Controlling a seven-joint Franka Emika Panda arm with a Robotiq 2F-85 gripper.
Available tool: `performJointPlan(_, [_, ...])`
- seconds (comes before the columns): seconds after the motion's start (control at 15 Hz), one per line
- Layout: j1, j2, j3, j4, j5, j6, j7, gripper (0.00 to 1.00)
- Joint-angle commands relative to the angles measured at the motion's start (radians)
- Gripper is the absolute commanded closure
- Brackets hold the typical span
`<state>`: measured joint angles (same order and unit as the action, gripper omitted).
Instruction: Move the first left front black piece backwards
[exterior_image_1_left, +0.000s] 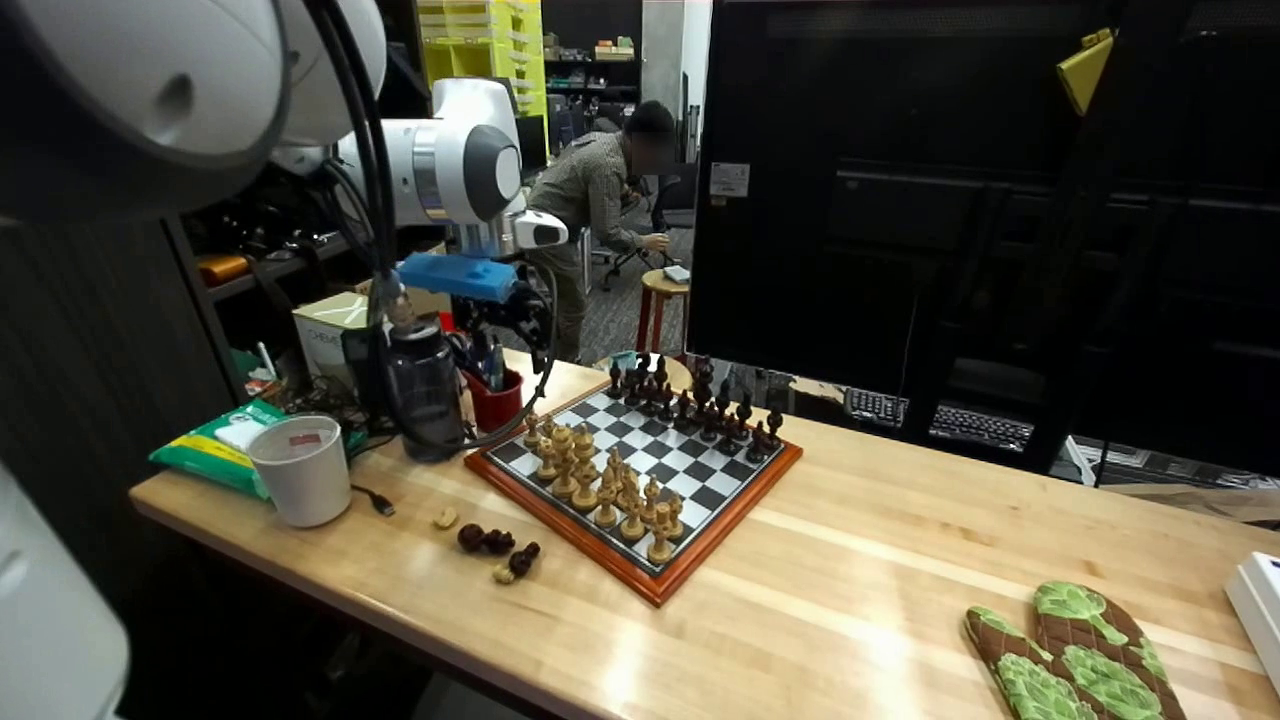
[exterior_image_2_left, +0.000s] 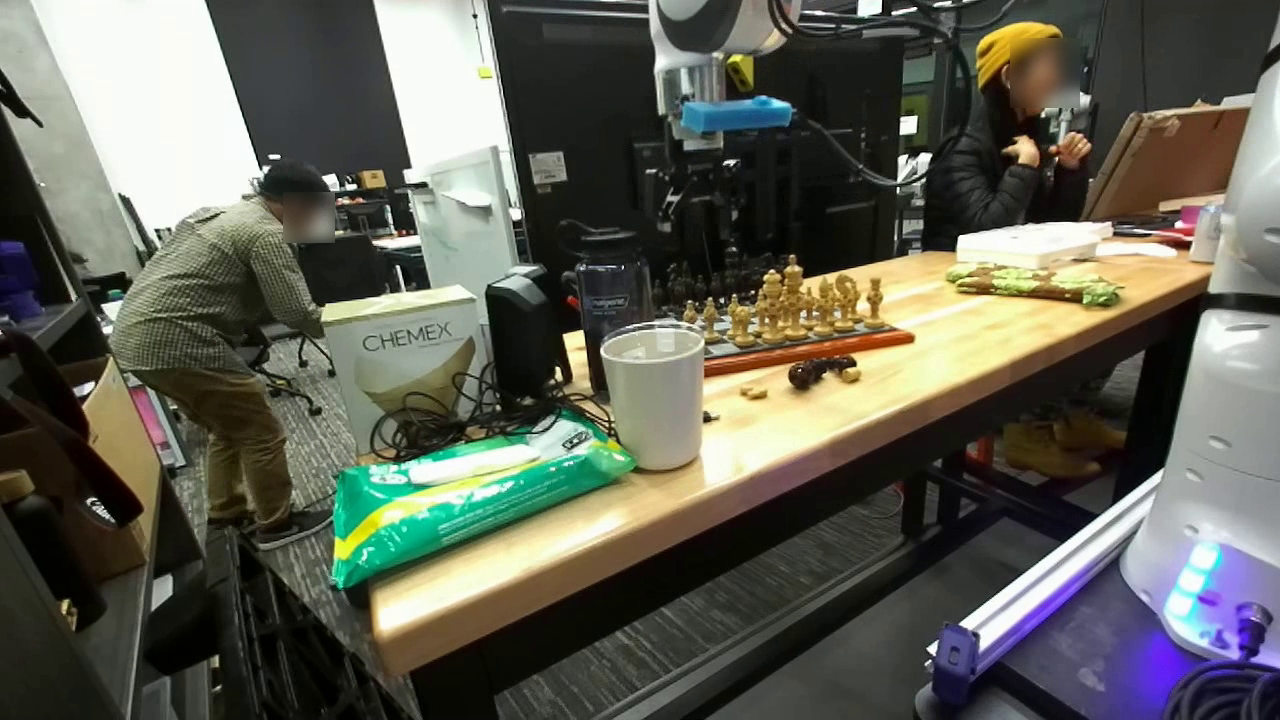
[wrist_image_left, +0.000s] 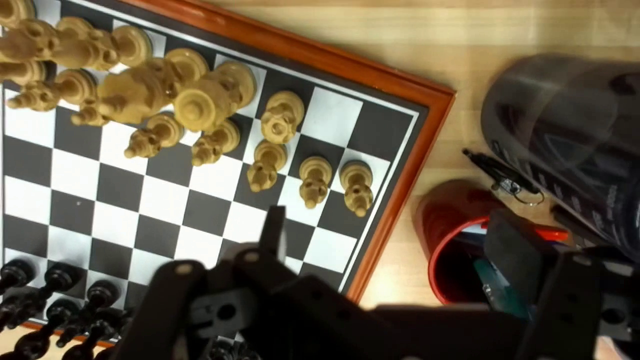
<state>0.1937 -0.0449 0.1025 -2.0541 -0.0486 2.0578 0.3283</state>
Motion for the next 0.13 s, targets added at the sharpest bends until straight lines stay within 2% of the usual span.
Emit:
performJointPlan(0.0, [-0.021, -0.001, 0.020, 0.002, 0.001, -0.003, -0.001, 0.00])
performJointPlan(0.07, [-0.023, 0.001, 0.020, 0.006, 0.001, -0.003, -0.001, 0.00])
